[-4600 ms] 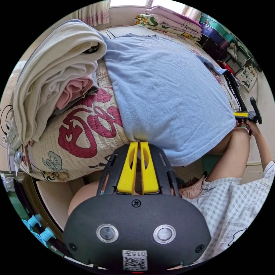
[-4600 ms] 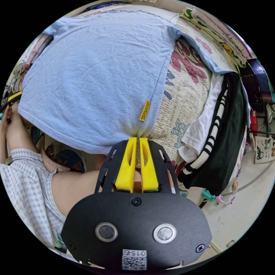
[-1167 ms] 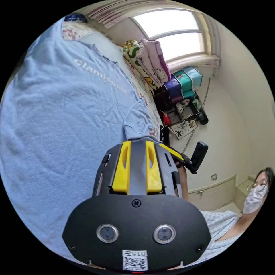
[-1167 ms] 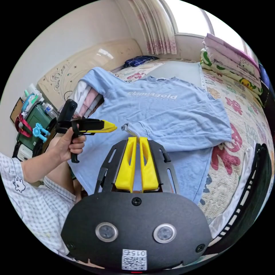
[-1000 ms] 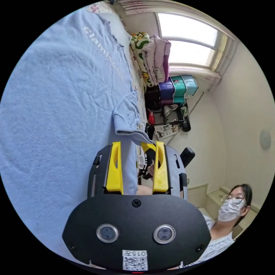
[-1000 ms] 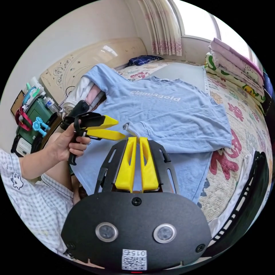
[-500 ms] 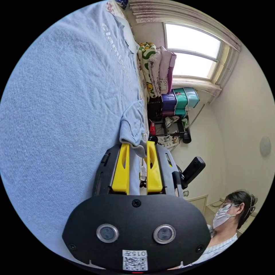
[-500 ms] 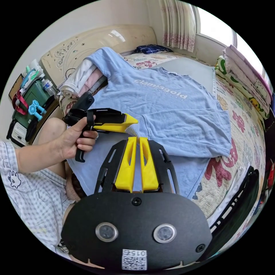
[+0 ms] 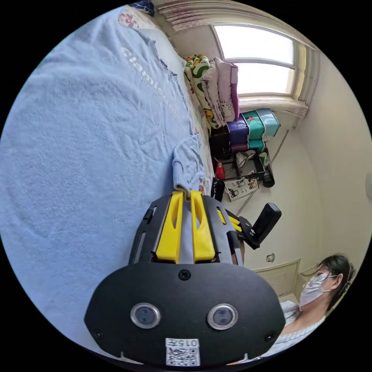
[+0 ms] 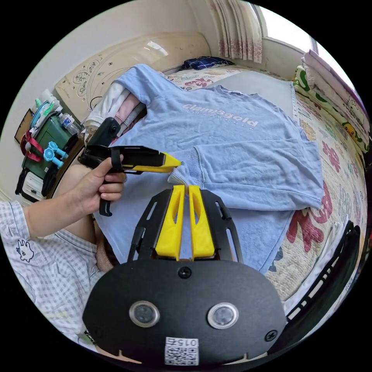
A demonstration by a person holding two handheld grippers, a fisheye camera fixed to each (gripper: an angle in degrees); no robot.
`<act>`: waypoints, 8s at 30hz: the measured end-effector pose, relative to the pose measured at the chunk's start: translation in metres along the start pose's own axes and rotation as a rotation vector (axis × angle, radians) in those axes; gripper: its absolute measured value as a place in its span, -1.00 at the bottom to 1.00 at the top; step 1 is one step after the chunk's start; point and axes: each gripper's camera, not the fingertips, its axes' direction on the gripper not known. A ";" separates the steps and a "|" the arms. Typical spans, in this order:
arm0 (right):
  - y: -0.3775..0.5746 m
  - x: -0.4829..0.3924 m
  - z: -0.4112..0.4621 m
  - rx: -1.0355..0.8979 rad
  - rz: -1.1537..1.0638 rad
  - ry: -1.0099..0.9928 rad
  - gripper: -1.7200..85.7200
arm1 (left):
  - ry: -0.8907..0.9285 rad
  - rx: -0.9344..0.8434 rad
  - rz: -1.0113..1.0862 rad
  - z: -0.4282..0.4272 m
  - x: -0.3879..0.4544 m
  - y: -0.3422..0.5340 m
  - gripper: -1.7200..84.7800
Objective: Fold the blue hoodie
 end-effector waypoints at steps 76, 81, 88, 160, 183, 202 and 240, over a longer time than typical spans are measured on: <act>-0.329 0.365 -0.200 0.663 0.927 -0.319 -0.95 | -0.432 -0.125 0.536 0.344 0.165 -0.270 -0.87; -0.314 0.378 -0.183 0.654 0.986 -0.327 -0.94 | -0.464 -0.165 0.460 0.383 0.159 -0.281 -0.79; -0.264 0.395 -0.163 0.713 1.062 -0.349 -0.91 | -0.449 -0.180 0.467 0.320 0.147 -0.273 -0.72; 0.025 0.136 0.319 0.088 0.457 -0.057 -0.95 | -0.263 -0.401 0.603 -0.108 0.018 -0.003 -0.90; 0.009 0.141 0.346 -0.040 0.123 0.057 -0.98 | -0.168 0.822 -0.346 -0.575 -0.148 -0.030 -0.66; -0.018 0.183 0.238 0.011 0.191 -0.067 -0.91 | -0.402 0.869 0.395 -0.488 0.090 -0.003 -0.95; -0.104 0.248 0.005 0.575 0.765 -0.341 -0.94 | -0.449 -0.011 0.977 -0.034 0.152 0.106 -0.80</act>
